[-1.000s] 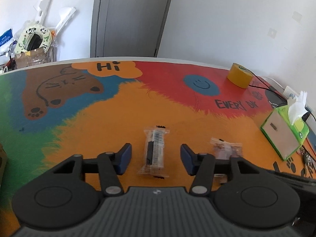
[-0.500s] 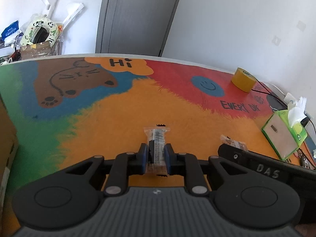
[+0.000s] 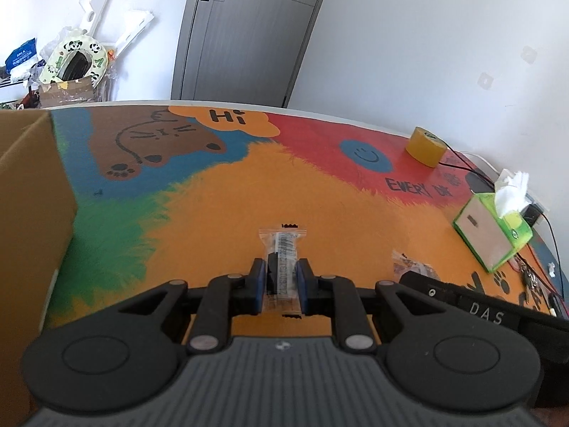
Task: Organize snacks
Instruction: 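Carry the clear-wrapped bar and pastry pack over the cardboard box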
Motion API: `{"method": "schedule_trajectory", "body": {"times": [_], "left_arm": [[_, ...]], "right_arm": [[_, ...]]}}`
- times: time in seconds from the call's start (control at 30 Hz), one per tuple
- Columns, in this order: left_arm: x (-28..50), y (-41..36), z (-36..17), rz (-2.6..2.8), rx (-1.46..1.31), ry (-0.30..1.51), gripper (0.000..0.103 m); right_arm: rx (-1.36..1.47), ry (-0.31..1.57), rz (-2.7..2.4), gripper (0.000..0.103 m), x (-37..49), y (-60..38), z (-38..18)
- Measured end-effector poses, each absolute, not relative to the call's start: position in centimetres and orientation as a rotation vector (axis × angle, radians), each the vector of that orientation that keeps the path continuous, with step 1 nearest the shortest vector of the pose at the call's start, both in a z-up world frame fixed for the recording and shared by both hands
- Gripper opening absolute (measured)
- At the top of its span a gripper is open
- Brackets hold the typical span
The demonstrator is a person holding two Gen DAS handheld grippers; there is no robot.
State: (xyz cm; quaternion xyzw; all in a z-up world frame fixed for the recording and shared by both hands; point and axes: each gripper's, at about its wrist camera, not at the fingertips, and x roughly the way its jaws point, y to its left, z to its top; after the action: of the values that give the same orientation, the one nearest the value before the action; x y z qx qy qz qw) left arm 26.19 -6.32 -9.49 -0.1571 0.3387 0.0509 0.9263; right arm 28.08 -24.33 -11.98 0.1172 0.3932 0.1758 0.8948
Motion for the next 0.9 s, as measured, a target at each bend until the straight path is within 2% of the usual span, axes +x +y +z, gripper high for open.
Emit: {"method": "schedule_trajectory", "body": {"times": [0.3,0.9], "left_arm": [[22.9,-5.9,-9.1,0.106,-0.325,0.686,0.018],[16.6,-3.2,-5.1,0.123,-0.345,0.539,0.018]], "right_arm": [[0.253,0.781,0.378,0.036,25.0,-24.0,-10.8],[0.227,0.687,0.45,0.035,20.1,-21.4,-7.3]]}}
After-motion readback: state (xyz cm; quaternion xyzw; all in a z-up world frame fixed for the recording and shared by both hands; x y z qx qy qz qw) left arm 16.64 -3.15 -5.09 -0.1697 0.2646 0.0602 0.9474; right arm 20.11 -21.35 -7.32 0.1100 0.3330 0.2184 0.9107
